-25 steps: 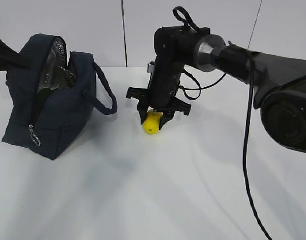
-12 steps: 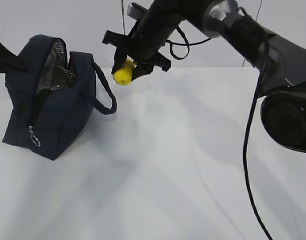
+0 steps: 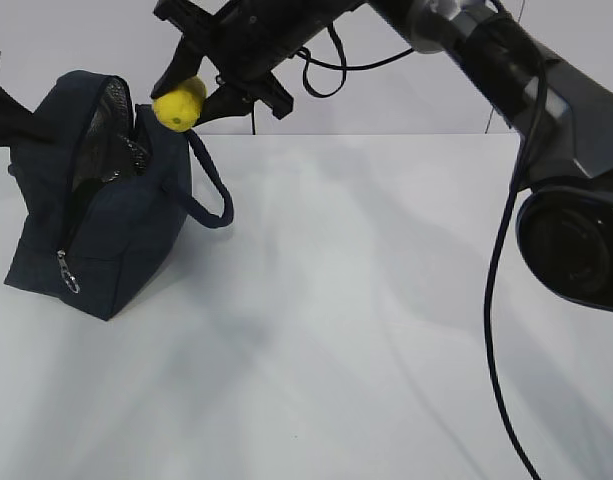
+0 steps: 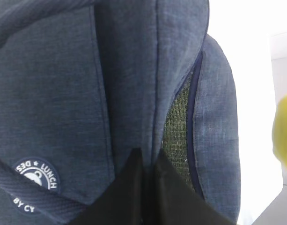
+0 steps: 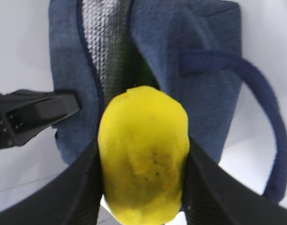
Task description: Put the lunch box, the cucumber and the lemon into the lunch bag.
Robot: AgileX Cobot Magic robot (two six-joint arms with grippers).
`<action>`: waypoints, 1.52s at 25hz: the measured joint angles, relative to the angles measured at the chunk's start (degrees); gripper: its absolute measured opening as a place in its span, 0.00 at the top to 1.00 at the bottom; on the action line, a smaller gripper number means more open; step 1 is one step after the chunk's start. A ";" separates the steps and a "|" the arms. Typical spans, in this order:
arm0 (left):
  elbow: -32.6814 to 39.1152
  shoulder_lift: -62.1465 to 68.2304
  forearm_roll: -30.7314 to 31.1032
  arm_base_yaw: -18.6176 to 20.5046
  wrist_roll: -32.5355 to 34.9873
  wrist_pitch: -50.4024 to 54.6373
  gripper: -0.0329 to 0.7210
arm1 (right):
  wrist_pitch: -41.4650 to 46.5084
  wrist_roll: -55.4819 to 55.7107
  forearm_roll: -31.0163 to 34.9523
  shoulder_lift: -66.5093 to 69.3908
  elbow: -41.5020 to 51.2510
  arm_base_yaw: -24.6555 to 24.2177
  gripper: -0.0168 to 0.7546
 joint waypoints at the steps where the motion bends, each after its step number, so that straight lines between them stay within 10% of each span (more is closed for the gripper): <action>1: 0.00 0.00 0.00 0.00 0.00 -0.10 0.96 | 0.00 -0.56 0.42 0.00 0.00 0.39 0.53; 18: 0.00 0.00 0.00 0.00 0.00 -0.22 0.96 | -10.38 -1.85 6.66 6.19 -0.12 5.20 0.52; 27: 0.00 0.00 0.00 0.00 0.00 -0.22 0.96 | -12.84 -2.57 7.04 6.32 -0.12 5.24 0.29; 38: 0.00 0.00 0.14 0.00 0.00 -0.22 0.96 | -6.59 -14.16 9.22 6.44 -3.41 4.23 0.28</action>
